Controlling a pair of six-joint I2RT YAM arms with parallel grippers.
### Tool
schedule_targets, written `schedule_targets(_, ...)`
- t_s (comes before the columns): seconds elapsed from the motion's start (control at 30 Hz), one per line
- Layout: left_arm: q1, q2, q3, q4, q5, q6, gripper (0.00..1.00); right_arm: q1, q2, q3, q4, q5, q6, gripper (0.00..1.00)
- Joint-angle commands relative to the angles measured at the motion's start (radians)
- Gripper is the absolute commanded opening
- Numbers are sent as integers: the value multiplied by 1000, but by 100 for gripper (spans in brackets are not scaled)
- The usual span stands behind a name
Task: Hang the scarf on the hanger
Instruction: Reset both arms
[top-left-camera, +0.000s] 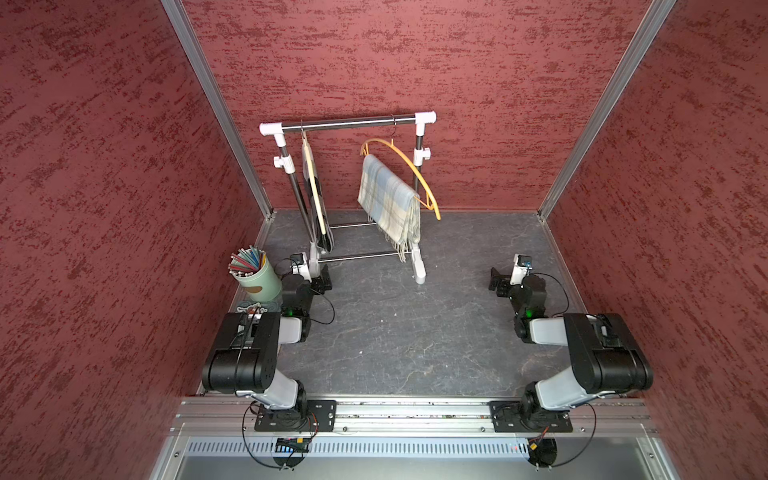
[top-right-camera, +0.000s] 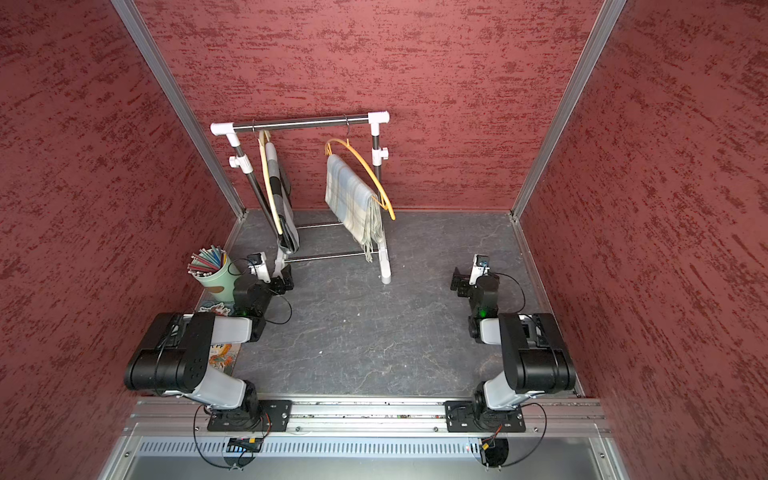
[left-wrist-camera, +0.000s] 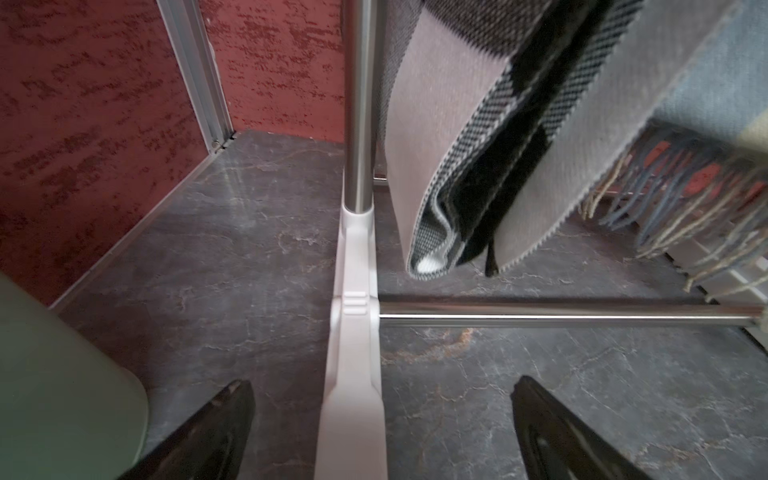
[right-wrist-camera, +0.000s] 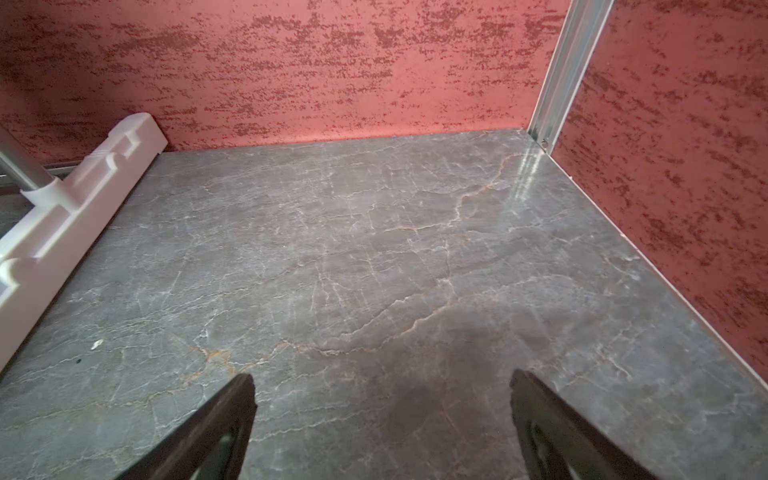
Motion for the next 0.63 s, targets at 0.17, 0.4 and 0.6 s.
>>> schedule_targets(0.17, -3, -2, 7, 14, 12, 28, 100, 5, -8, 13, 34, -41, 3, 98)
schedule_targets(0.4, -3, -1, 7, 18, 13, 28, 100, 7, -5, 19, 24, -37, -1, 99)
schedule_targets(0.6, -4, -2, 7, 17, 12, 28, 100, 29, -4, 23, 20, -8, -19, 98)
